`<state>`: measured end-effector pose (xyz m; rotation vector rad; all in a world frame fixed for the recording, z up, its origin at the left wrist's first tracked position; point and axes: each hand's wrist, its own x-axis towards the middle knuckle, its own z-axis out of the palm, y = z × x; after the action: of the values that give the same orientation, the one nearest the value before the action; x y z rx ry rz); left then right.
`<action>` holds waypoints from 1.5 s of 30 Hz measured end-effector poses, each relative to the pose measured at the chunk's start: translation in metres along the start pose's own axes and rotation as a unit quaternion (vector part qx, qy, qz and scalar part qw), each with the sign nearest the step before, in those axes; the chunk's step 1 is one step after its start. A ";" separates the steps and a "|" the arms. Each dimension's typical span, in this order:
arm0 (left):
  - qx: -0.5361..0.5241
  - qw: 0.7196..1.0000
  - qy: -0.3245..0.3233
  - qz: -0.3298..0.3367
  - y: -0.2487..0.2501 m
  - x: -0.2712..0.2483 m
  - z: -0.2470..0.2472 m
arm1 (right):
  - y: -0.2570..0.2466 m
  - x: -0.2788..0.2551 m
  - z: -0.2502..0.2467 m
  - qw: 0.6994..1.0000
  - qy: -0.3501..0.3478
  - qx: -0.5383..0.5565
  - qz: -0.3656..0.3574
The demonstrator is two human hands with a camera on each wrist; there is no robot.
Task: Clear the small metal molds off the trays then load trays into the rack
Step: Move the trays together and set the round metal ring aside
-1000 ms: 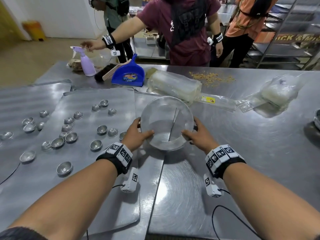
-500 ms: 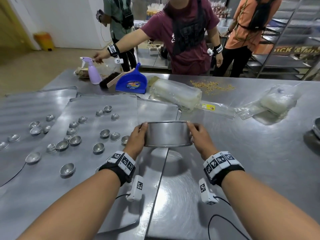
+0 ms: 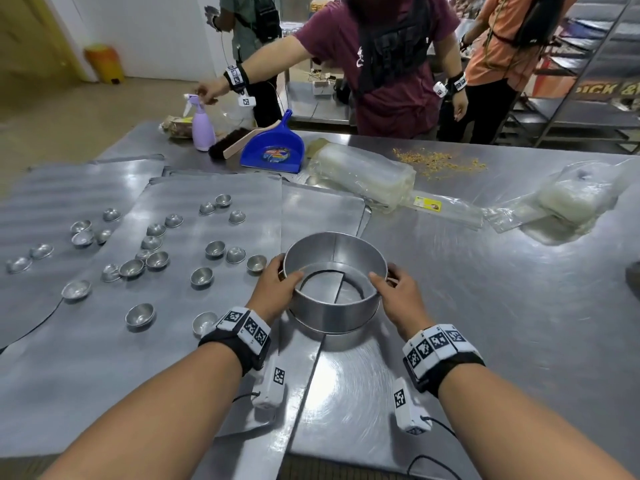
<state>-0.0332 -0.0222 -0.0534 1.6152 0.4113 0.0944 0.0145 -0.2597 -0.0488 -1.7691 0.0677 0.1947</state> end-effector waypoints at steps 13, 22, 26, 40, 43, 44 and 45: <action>0.112 0.994 0.014 0.009 -0.020 0.000 -0.007 | 0.014 0.006 -0.014 0.996 -0.059 0.032 0.050; 0.153 0.981 0.115 0.021 -0.019 -0.017 0.000 | 0.018 0.011 -0.020 0.997 -0.068 -0.039 0.022; 0.172 0.978 0.122 0.010 -0.009 -0.026 0.000 | 0.007 0.012 -0.026 0.987 -0.079 -0.141 -0.002; 0.173 0.964 0.202 0.031 0.029 -0.055 -0.129 | -0.094 -0.011 0.095 0.961 -0.079 -0.210 -0.162; 0.179 0.955 0.236 0.013 0.024 -0.064 -0.196 | -0.103 -0.028 0.169 0.953 -0.138 -0.189 -0.192; 0.182 0.952 0.246 0.008 0.021 -0.066 -0.221 | -0.106 -0.035 0.194 0.951 -0.155 -0.184 -0.192; 0.185 0.949 0.255 0.002 0.018 -0.068 -0.246 | -0.107 -0.041 0.220 0.951 -0.169 -0.178 -0.187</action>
<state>-0.1679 0.1887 -0.0002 1.9579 0.8641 0.4699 -0.0303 -0.0252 0.0191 -2.0418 -0.5806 0.2417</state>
